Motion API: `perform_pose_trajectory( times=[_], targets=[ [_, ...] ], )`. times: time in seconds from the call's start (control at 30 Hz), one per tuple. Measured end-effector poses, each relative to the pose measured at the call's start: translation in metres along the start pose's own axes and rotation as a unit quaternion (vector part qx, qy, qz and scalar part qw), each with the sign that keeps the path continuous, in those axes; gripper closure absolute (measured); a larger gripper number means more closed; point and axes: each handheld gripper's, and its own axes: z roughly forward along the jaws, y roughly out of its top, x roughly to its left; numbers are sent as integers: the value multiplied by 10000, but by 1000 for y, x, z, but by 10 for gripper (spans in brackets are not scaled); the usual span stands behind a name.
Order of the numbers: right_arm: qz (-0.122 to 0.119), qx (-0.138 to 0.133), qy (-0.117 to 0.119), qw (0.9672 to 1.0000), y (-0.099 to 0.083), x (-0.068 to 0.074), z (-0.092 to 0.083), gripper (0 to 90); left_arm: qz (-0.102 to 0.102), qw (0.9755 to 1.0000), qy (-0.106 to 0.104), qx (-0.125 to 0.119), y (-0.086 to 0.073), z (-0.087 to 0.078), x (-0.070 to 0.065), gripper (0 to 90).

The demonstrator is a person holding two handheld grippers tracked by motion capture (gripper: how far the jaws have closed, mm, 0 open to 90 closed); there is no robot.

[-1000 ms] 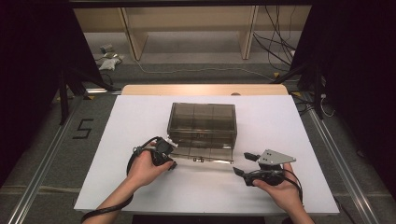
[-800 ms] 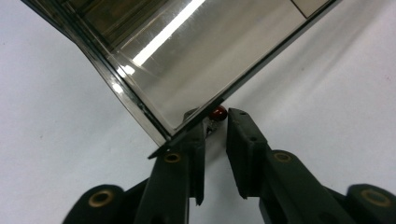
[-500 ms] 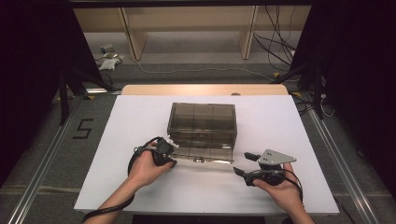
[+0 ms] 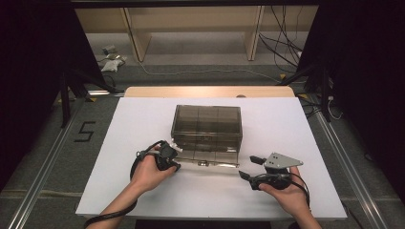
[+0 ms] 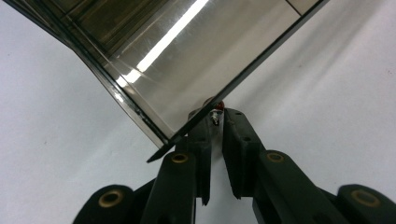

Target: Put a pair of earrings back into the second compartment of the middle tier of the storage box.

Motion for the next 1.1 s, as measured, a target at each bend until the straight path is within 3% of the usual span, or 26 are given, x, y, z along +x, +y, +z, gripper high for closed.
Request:
perform_pose_trajectory(
  times=[0.3, 0.5, 1.1],
  targets=[
    [0, -18, -1, 10000, 0, 0, -1, 300, 28, 10000, 0, -77, -1, -1, -4, 820],
    [7, -19, 0, 10000, 0, 0, 0, 300, 204, 9997, 106, -2, 0, -1, -8, 830],
    [-14, -22, -3, 10000, 0, 0, -1, 300, 248, 9997, -6, -23, -4, -6, -15, 837]
  ],
)
